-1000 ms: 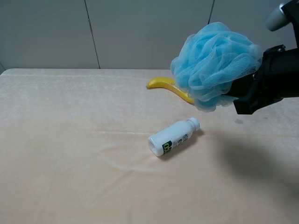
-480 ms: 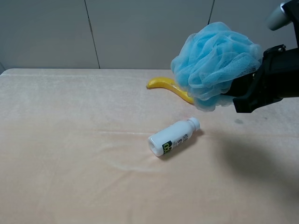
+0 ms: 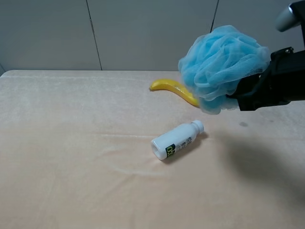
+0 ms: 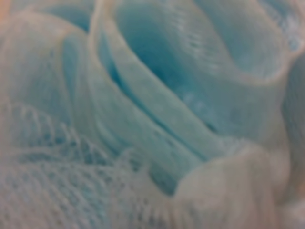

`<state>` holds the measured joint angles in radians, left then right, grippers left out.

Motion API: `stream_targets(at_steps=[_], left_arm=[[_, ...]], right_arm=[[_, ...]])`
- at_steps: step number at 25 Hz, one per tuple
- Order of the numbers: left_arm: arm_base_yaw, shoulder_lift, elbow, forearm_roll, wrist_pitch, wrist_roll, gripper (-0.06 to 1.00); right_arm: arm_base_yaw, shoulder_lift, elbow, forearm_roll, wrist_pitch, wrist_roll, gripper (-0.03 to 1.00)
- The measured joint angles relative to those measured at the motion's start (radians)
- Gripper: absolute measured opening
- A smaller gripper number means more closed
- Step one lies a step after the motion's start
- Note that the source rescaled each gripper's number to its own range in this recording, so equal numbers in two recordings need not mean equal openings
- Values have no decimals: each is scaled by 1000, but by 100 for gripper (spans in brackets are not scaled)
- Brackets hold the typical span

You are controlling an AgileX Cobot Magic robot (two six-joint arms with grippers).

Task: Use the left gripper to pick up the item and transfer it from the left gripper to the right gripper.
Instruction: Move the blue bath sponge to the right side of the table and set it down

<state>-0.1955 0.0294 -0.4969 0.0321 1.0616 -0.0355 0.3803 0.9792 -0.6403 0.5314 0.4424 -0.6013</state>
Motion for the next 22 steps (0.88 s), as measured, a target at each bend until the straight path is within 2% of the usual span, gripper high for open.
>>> stream_targets(at_steps=[6,9,14,22], left_arm=[[289,-13,0,0,-2,0,99],[378,-35,1,0,-4,0,99],[420,-36,1,2,-5,0,99],[422,-36,1,3,-6,0,99]], right_arm=[[0,4,-2,-268,78,266,0],[0,46,-23,-398,139,381,0],[-13,203,-94,-517,219,482,0],[-174,462,-244,-531,239,494,0]])
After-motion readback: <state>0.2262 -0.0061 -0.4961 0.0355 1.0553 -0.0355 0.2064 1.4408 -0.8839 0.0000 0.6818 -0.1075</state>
